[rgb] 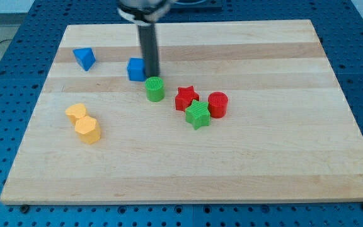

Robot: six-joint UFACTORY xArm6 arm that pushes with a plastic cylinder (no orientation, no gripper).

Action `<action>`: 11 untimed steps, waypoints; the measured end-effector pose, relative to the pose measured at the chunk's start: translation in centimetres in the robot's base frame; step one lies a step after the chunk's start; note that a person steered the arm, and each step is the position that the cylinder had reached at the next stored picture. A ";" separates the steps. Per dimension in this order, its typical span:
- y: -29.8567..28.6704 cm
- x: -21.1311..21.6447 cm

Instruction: Move red star from green circle

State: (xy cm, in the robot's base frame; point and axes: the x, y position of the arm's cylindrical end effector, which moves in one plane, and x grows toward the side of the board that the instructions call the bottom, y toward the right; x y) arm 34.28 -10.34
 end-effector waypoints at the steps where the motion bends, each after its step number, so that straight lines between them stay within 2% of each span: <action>1: -4.4 -2.9; 2: -5.2 -2.5; 4: -2.7 3.1; 6: -7.1 2.4; 8: -7.6 3.8; 11: -2.1 11.1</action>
